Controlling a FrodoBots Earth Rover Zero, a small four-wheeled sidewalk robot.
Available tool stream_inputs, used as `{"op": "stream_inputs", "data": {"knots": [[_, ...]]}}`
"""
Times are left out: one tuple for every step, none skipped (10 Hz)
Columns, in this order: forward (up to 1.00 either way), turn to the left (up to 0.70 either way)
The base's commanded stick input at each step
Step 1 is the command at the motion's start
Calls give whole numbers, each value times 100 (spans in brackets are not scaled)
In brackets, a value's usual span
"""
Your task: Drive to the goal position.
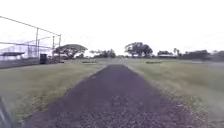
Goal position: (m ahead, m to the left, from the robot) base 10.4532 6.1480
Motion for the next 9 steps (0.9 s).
{"op": "stream_inputs", "data": {"knots": [[70,0],[70,0],[70,0],[70,0],[70,0],[70,0],[70,0],[70,0],[70,0]]}}
